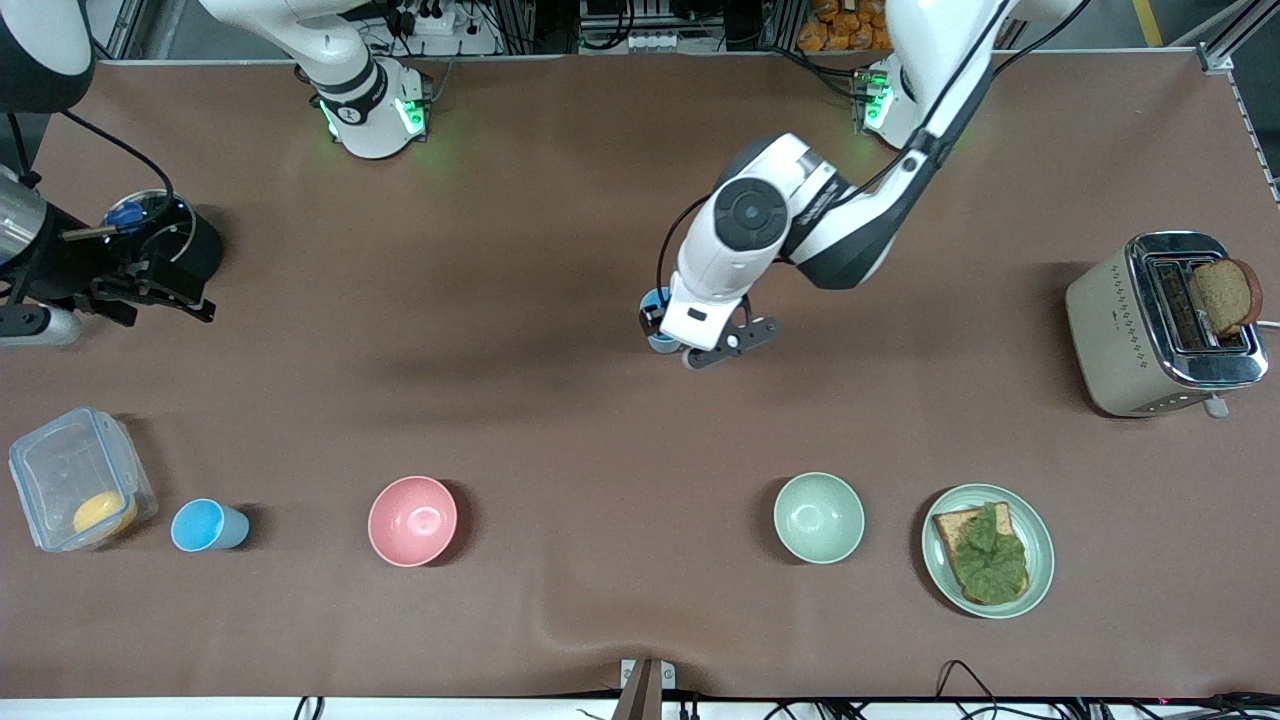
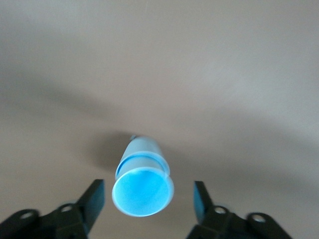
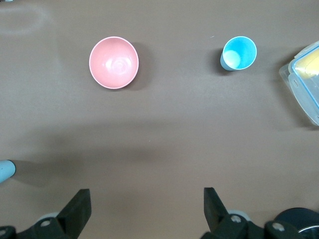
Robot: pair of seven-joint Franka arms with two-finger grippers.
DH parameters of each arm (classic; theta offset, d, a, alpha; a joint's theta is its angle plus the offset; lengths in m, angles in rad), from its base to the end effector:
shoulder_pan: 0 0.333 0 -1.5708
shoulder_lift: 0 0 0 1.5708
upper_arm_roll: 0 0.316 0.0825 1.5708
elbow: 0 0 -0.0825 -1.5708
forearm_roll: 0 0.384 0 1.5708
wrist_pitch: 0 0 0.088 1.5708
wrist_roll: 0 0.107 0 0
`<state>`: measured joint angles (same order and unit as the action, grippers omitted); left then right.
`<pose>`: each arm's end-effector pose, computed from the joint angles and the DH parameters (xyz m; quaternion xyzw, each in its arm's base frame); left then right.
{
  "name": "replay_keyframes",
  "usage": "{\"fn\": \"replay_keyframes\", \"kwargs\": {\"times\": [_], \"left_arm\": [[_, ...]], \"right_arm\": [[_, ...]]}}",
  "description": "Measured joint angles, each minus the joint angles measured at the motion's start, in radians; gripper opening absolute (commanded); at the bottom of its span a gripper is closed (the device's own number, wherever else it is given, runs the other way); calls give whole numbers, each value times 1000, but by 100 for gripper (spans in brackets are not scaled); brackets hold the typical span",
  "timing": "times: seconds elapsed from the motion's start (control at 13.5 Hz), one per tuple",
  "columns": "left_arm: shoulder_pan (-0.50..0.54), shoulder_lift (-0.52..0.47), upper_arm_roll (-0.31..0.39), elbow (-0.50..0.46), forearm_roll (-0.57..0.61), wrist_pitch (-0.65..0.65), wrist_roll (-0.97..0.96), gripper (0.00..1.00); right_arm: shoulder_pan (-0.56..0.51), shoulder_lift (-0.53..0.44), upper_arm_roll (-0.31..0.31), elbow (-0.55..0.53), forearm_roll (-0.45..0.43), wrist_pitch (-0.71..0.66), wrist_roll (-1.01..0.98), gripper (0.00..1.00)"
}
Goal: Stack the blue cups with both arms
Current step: 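Open the left gripper and lift it away from the stacked cups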
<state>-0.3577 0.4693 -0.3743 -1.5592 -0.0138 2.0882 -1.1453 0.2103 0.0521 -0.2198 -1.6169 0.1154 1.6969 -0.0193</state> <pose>0.5368 -0.4337 0.3991 0.9684 0.2289 -0.0444 0.0886 0.5799 0.0085 0.5854 -0.9986 0.0013 -0.0153 0.0514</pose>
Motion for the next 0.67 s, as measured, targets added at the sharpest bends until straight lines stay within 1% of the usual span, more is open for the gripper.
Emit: {"fn": "replay_keyframes", "kwargs": {"times": [0.07,0.15,0.22,0.3,0.37,0.67], "left_arm": [[40,-25,6,40,5,-36,1,100],[90,-46,7,74,14,-83,16,100],[137,-62,9,100,21,-128,51,100],[183,-78,10,118,25,-167,100,100],[228,-94,11,127,27,-199,160,100],[381,-180,11,141,29,-346,441,100]], "right_arm": [[-23,-1,34,0,-1,2,-1,100],[-49,-3,84,1,-9,4,-1,100],[-58,-6,121,4,-26,6,4,100],[-57,-11,144,5,-40,7,16,100],[-57,-14,154,5,-42,7,25,100],[-74,-18,150,4,-43,18,27,100]]}}
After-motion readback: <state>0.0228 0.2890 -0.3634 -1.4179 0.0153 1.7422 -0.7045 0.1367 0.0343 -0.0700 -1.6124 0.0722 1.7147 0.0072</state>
